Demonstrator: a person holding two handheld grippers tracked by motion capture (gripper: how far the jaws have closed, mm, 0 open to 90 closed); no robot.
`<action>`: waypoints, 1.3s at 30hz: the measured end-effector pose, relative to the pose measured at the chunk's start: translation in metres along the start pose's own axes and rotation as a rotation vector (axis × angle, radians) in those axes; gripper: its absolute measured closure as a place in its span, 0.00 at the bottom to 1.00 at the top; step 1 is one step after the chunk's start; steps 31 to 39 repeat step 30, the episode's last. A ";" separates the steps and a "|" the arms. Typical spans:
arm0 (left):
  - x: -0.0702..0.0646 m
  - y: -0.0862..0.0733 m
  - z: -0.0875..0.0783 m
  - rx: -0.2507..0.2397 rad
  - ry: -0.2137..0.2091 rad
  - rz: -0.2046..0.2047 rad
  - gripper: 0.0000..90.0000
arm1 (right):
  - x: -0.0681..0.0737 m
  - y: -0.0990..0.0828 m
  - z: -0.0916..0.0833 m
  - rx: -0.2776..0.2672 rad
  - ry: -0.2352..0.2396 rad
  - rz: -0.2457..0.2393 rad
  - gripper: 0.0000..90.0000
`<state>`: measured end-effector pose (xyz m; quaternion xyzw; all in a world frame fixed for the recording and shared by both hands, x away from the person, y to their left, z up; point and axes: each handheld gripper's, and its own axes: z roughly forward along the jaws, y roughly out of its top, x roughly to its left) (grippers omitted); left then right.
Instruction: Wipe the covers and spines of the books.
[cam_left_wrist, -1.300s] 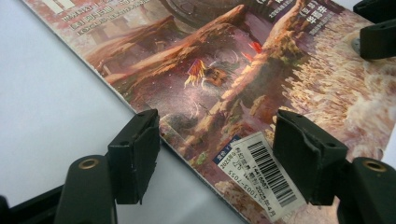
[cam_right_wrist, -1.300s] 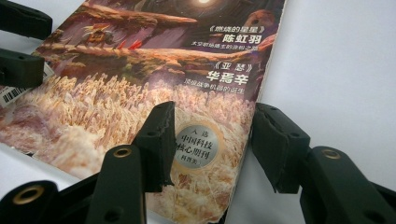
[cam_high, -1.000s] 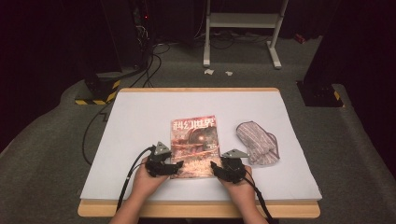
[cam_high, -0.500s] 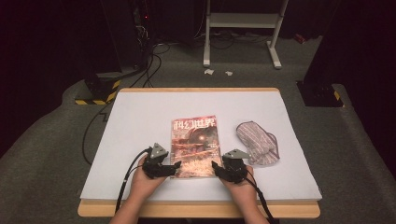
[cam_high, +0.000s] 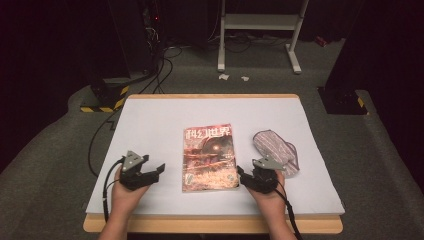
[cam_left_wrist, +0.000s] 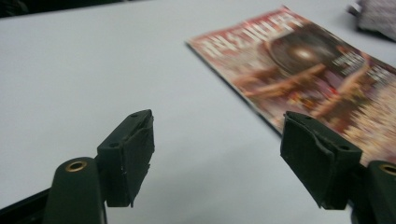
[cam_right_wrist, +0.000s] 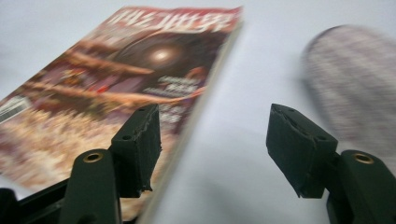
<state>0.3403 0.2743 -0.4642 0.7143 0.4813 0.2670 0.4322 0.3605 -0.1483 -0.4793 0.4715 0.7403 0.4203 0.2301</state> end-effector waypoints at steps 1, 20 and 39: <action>0.008 0.001 -0.007 -0.014 0.034 -0.006 0.28 | -0.005 0.001 -0.003 -0.012 -0.022 0.003 0.38; 0.047 0.001 -0.041 -0.081 0.137 -0.064 0.28 | -0.071 0.008 -0.055 -0.148 -0.220 0.126 0.37; 0.045 0.001 -0.040 -0.076 0.135 -0.060 0.28 | -0.070 0.008 -0.053 -0.141 -0.212 0.123 0.37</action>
